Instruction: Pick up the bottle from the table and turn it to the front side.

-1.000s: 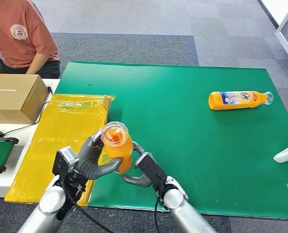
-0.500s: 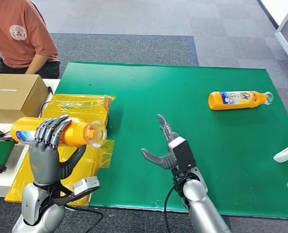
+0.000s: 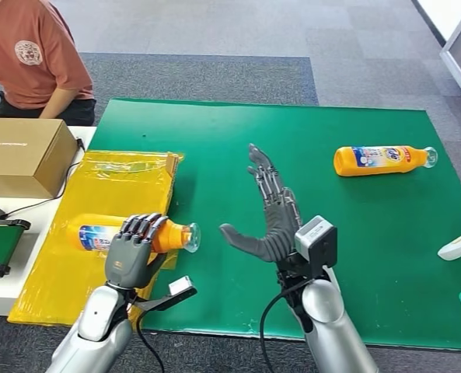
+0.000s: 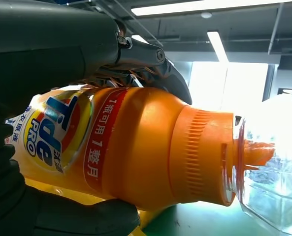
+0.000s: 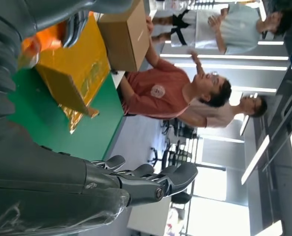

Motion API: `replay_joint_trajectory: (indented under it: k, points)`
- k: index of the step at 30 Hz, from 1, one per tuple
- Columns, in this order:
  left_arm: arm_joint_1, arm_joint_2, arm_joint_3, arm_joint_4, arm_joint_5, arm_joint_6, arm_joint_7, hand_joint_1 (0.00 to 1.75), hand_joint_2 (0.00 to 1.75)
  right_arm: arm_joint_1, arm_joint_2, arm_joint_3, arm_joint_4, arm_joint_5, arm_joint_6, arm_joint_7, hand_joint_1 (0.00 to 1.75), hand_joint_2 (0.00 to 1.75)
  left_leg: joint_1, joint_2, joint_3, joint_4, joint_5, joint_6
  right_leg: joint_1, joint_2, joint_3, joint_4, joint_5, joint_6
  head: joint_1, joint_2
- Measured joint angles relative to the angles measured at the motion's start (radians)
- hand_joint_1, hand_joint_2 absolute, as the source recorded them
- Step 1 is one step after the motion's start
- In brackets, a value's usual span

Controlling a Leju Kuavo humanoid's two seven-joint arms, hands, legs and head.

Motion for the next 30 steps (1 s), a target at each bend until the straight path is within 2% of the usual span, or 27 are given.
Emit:
replay_joint_trajectory:
  k: [1, 4, 5, 15, 22, 25, 30]
  points:
    - [-0.009, -0.006, -0.002, 0.018, 0.001, 0.0, -0.004, 1.53, 1.75, 0.0, 0.0, 0.013, -0.005, -0.003, 0.002, -0.002, 0.0, 1.75, 0.0, 0.0, 0.0, 0.0, 0.0, 0.0, 0.0, 0.0, 0.0, 0.0, 0.0, 0.0, 0.0, 0.0]
    - [-0.032, -0.019, -0.021, 0.058, 0.001, 0.001, -0.007, 0.22, 1.75, 0.001, -0.002, 0.046, -0.017, -0.01, 0.005, -0.01, 0.0, 1.75, 0.0, 0.0, 0.0, 0.0, 0.0, 0.0, 0.0, 0.0, 0.0, 0.0, 0.0, 0.0, 0.0, 0.0]
    - [-0.038, -0.021, -0.029, 0.067, -0.004, 0.001, -0.005, 0.0, 1.75, 0.001, -0.002, 0.056, -0.021, -0.013, 0.006, -0.014, 0.0, 1.75, 0.0, 0.0, 0.0, 0.0, 0.0, 0.0, 0.0, 0.0, 0.0, 0.0, 0.0, 0.0, 0.0, 0.0]
    - [-0.036, 0.009, -0.094, 0.034, 0.0, 0.002, 0.0, 0.0, 1.75, 0.025, -0.017, 0.141, -0.101, -0.042, 0.027, -0.044, 0.0, 1.75, 0.0, 0.0, -0.001, 0.0, 0.0, 0.0, 0.0, 0.0, 0.0, 0.0, 0.0, 0.0, 0.0, 0.0]
    - [-0.03, 0.041, -0.142, -0.047, 0.063, -0.021, 0.008, 0.0, 1.75, 0.031, -0.029, 0.146, -0.122, -0.042, 0.015, -0.045, 0.0, 1.75, 0.0, 0.0, -0.001, 0.0, 0.0, 0.0, 0.0, 0.0, 0.0, 0.0, 0.0, 0.0, 0.0, 0.0]
    - [-0.016, 0.049, -0.145, -0.101, 0.203, -0.025, -0.013, 0.0, 1.75, 0.039, -0.033, 0.144, -0.125, -0.032, 0.005, -0.045, 0.0, 1.75, 0.0, 0.0, -0.001, 0.0, 0.0, 0.0, 0.0, 0.0, 0.0, 0.0, 0.0, 0.0, 0.0, 0.0]
    - [0.055, 0.046, -0.097, -0.26, 0.696, -0.097, -0.161, 0.0, 1.75, 0.08, -0.04, 0.127, -0.149, 0.005, -0.046, -0.048, 0.0, 1.75, 0.0, 0.0, -0.001, 0.0, -0.001, 0.0, 0.0, 0.0, 0.0, 0.0, 0.0, 0.0, 0.0, 0.0]
